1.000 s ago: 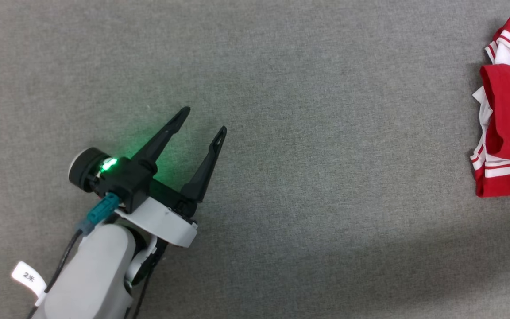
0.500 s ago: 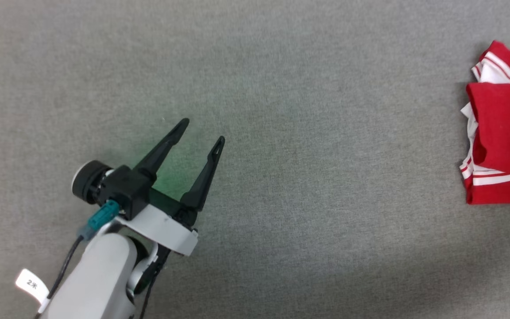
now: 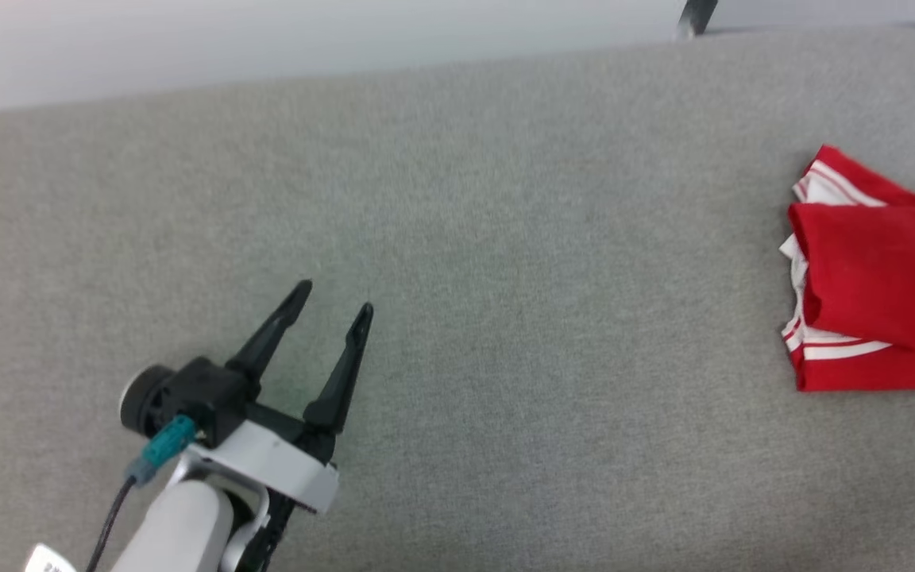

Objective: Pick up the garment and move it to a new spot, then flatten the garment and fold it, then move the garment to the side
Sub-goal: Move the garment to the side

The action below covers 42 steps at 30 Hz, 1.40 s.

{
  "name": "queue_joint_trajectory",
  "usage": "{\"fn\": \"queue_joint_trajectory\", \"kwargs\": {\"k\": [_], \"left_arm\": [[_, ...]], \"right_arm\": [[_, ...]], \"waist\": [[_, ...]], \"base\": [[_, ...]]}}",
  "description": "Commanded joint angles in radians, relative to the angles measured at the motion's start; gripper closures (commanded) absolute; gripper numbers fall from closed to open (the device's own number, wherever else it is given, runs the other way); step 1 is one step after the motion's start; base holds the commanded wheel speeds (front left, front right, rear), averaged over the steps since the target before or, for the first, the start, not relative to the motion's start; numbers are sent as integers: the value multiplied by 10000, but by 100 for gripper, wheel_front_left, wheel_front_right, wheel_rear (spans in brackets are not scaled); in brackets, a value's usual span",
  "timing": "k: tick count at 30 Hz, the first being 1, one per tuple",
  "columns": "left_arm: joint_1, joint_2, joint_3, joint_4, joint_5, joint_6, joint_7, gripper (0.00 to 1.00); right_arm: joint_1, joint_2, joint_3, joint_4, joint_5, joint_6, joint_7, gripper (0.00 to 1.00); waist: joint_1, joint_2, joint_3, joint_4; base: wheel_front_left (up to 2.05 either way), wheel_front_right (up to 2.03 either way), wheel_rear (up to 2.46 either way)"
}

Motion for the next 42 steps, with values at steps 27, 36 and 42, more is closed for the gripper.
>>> {"fn": "queue_joint_trajectory", "kwargs": {"k": [27,36,42], "left_arm": [[3471,-1906,3053,-962,1545,120,-3,0],[3933,-2347,3336,-1217,2095,25,-3,0],[4046,-2287,3207,-1170,2184,-13,-5,0]], "right_arm": [[7478,3396,-2605,-4113,-3123,-15,-6653,0],[9191,4698,-3582,-5012,-3418,-16,-6655,0],[9514,5025,-3387,-5114,-3467,-15,-6655,0]], "waist": [[0,0,-3106,748],[0,0,-3376,1000],[0,0,-3509,1142]], "base": [[0,0,0],[0,0,0],[0,0,0]]}}
